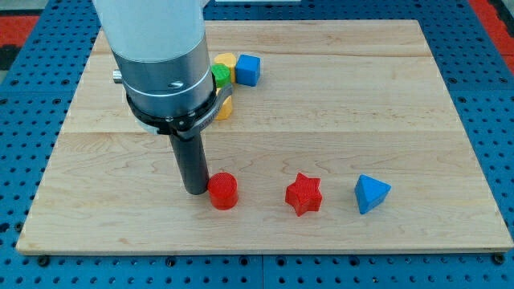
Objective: Separate green star from yellow hexagon
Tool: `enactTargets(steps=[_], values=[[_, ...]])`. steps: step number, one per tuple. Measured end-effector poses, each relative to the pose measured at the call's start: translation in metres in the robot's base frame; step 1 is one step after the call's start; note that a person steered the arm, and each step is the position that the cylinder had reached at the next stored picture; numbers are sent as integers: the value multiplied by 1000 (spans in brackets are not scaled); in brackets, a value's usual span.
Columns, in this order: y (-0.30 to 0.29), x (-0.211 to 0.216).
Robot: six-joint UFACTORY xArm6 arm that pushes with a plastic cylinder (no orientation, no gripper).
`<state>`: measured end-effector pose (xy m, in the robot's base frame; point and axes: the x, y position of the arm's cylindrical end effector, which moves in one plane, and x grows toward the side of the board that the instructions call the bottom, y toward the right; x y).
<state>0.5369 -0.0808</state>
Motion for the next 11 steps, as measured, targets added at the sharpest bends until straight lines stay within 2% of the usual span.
enactTargets(steps=[1,2,3,4,6,11], values=[[0,1],[-10,-53],[35,-69],[53,-104],[44,-135],[-29,-153]])
